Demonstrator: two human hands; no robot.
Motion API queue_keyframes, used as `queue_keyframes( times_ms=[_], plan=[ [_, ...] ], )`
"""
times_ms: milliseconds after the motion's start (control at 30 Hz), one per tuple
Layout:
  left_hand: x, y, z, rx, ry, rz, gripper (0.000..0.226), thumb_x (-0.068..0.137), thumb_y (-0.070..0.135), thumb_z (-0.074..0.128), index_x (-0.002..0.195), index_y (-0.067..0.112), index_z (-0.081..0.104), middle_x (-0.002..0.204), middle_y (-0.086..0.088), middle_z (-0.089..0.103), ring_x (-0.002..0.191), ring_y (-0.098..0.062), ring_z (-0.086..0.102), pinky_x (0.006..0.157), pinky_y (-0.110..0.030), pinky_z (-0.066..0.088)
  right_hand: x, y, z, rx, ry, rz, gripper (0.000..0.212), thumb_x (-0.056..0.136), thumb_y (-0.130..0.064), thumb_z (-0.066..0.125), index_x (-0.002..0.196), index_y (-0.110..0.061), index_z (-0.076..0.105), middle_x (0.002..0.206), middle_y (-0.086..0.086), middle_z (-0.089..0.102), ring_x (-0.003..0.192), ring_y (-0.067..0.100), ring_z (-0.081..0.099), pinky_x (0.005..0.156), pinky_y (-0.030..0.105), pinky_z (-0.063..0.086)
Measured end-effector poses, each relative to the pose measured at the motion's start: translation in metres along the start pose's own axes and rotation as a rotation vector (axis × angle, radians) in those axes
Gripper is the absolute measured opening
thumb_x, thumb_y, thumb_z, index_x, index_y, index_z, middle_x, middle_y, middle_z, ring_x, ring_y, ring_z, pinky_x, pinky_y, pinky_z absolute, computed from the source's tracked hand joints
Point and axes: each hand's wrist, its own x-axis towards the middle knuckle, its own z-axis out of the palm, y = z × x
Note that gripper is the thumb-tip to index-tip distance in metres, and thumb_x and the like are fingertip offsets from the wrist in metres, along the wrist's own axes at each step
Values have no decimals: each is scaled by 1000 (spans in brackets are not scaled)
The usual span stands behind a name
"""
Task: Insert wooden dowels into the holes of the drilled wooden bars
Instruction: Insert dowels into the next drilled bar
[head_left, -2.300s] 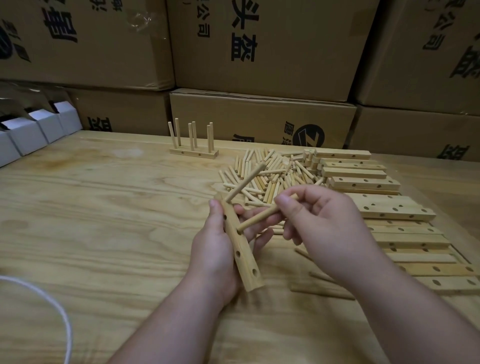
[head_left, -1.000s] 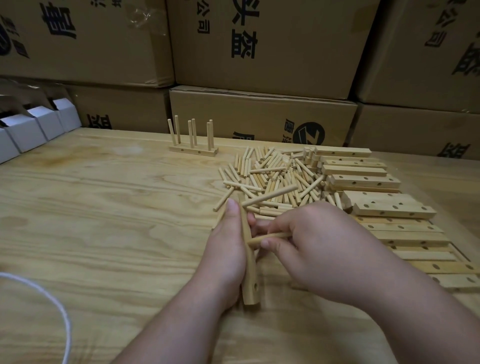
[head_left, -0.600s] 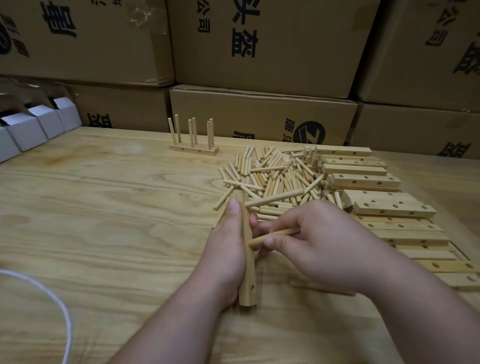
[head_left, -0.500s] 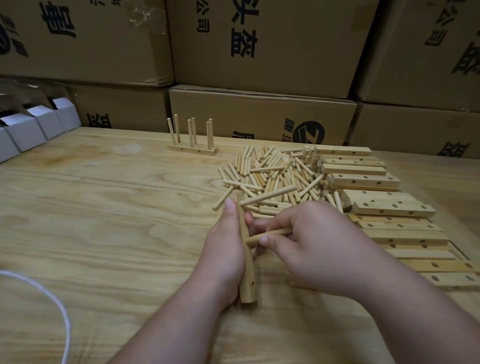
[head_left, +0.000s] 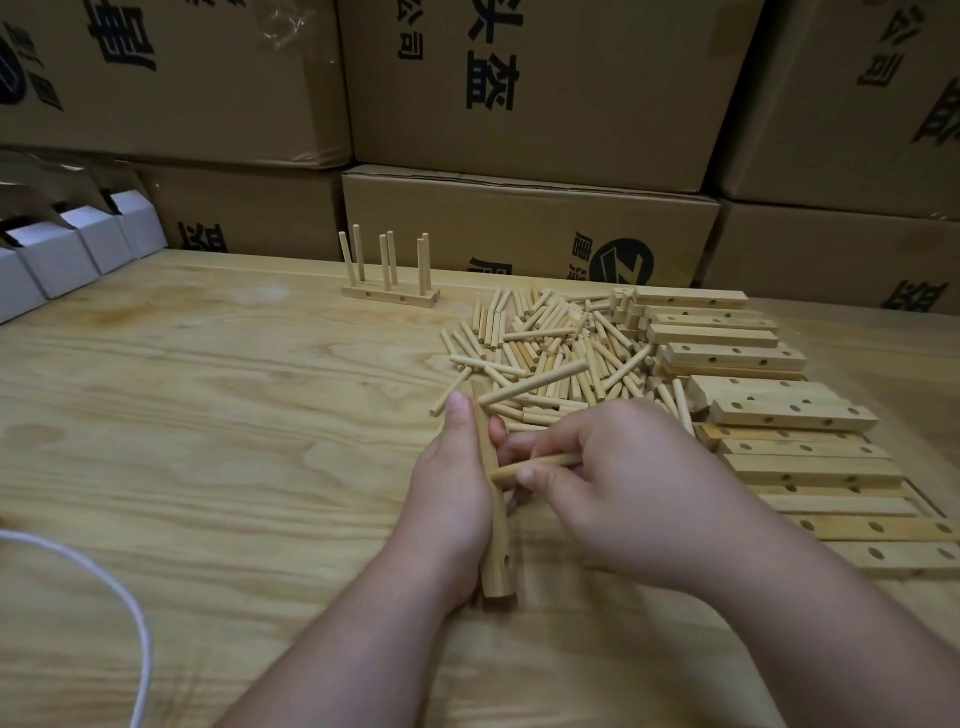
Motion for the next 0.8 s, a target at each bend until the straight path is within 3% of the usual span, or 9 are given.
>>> queue_keyframes(
  times_ms=[133,233,433,467,533,567,633,700,800],
  plan=[
    [1,0,-1,1,39,-11,56,102,63,35,80,19,62,78,-5,75,57,-16,66,56,-32,51,-1,-4,6,-44,47,-12,16,93,-34,62,89,-31,78,100,-31,72,75,-6,66,78,21,56],
    [1,0,0,-29,5,-22,56,103,62,34,79,18,61,83,-10,75,62,-18,68,52,-30,52,0,1,2,30,9,-16,16,94,-30,65,98,-31,80,105,-37,69,90,-16,63,84,11,51],
    [0,-1,0,0,-24,11,55,104,59,33,80,17,59,79,-9,76,65,-19,71,52,-28,56,1,8,-2,179,-60,16,13,94,-29,68,95,-30,81,103,-41,67,97,-17,62,92,18,52],
    [-1,-1,0,19,-11,28,55,104,59,33,80,17,60,78,-8,76,65,-19,70,52,-28,56,1,8,0,161,-37,8,13,93,-29,68,95,-30,81,103,-39,68,94,-18,62,88,13,52],
    [-2,-1,1,49,11,47,56,104,59,32,81,17,60,75,-6,76,61,-16,69,53,-30,55,1,6,5,82,22,-15,13,92,-29,68,92,-29,81,101,-37,69,78,-19,61,65,2,44],
    [-2,-1,1,57,20,44,56,104,60,31,81,18,60,75,-5,76,60,-15,68,54,-31,54,0,6,7,46,41,-21,13,92,-29,67,89,-29,80,101,-36,70,71,-18,60,57,2,40],
    [-2,-1,2,67,26,40,57,104,61,31,79,19,60,76,-5,76,61,-16,68,55,-32,54,0,7,9,35,46,-10,13,92,-29,67,88,-29,80,100,-36,70,70,-16,60,53,3,37],
    [-1,-1,2,67,19,43,57,104,60,31,79,19,60,76,-6,76,63,-17,69,53,-31,54,0,9,6,107,4,21,13,93,-30,68,93,-32,80,100,-40,68,78,-16,62,62,6,42],
    [-1,-2,1,60,-9,39,56,105,58,30,85,15,59,79,-8,78,65,-18,73,51,-24,54,1,9,-2,206,-93,65,13,94,-31,67,97,-33,80,98,-44,66,77,-3,69,70,23,57]
  ],
)
